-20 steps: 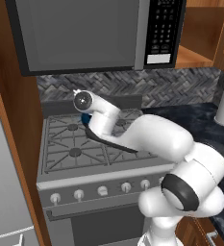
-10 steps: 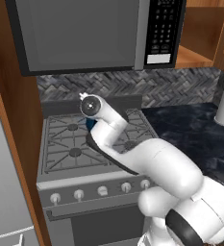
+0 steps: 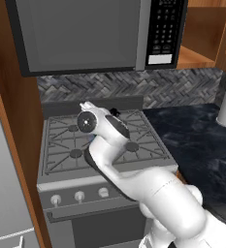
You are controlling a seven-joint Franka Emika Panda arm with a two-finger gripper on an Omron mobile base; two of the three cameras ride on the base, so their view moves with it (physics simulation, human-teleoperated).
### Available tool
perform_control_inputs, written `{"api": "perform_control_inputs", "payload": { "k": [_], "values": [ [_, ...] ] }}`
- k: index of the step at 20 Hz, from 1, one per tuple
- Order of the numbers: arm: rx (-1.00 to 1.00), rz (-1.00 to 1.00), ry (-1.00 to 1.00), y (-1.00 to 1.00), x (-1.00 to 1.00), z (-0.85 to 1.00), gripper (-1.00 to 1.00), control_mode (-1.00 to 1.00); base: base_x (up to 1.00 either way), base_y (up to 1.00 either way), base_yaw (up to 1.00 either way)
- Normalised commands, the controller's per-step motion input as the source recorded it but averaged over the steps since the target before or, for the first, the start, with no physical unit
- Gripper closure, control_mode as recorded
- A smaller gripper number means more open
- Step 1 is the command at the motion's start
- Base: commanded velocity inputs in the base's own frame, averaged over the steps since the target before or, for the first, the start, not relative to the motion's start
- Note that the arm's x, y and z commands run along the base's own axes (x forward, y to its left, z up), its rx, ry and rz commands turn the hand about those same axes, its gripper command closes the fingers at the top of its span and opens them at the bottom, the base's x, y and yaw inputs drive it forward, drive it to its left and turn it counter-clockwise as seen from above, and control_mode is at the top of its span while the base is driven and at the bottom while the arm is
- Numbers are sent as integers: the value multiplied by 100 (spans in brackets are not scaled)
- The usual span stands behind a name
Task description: The kettle is done boiling. Turn off the stove, then wait for 300 timesteps before moving the kettle to the dining table.
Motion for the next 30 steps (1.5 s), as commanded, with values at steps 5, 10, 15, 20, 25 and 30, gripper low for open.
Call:
{"api": "perform_control_inputs", "payload": {
  "k": [5,10,15,20,25,30],
  "values": [
    [-3,-5,0,-6,-51,12,100,-100,0,0,0],
    [0,-3,0,-2,-22,2,100,-100,0,0,0],
    [0,0,0,0,0,0,100,-100,0,0,0],
    [0,0,0,0,0,0,100,-100,0,0,0],
    [0,0,0,0,0,0,100,-100,0,0,0],
    [0,-1,-4,0,-20,0,100,-100,0,0,0]
  ]
}}
